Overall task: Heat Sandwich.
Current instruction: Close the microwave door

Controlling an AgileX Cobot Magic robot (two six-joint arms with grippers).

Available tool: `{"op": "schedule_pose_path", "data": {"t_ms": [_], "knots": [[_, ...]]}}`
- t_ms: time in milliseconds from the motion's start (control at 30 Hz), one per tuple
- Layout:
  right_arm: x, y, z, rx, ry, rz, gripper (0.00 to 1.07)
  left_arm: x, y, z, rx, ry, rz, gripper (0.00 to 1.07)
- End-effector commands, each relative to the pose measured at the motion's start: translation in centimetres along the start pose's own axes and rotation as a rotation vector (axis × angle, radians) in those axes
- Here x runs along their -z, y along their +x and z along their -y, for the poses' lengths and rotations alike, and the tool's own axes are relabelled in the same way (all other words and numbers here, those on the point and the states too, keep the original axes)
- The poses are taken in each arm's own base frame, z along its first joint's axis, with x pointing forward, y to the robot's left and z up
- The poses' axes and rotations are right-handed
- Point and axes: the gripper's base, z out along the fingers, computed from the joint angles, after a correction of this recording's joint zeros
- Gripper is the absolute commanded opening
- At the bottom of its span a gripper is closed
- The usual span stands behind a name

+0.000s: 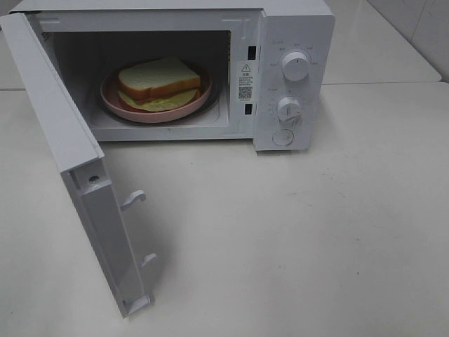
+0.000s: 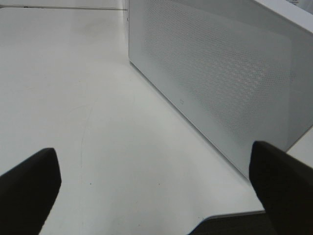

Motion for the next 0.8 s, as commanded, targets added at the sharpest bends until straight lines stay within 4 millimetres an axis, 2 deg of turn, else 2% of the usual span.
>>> {"op": "schedule_pose_path", "data": {"t_ms": [33,367,567,733,800], "knots": [[0.3,0.1,0.0,0.006,-0.003,0.040,0.76,0.1,0.0,0.0,0.009,-0.005,0.025,0.98],[0.3,0.1,0.0,0.006,-0.003,0.040,0.76,0.2,-0.3,0.1,0.040,0.000,0.037,0.98],[0.3,0.1,0.0,0.006,-0.003,0.040,0.76,0.2,-2.4,-0.1,0.042,-0.021,0.099,0.97],[0.3,0.1,0.0,0.006,-0.003,0.040,0.76,-1.3,-3.9,-0.3,0.052,-0.028,0.079,0.86],[0.3,0.1,0.0,0.006,-0.003,0.040,0.76,-2.4,-4.6,-0.4,0.059,-0.033,0.048,0.71]]}}
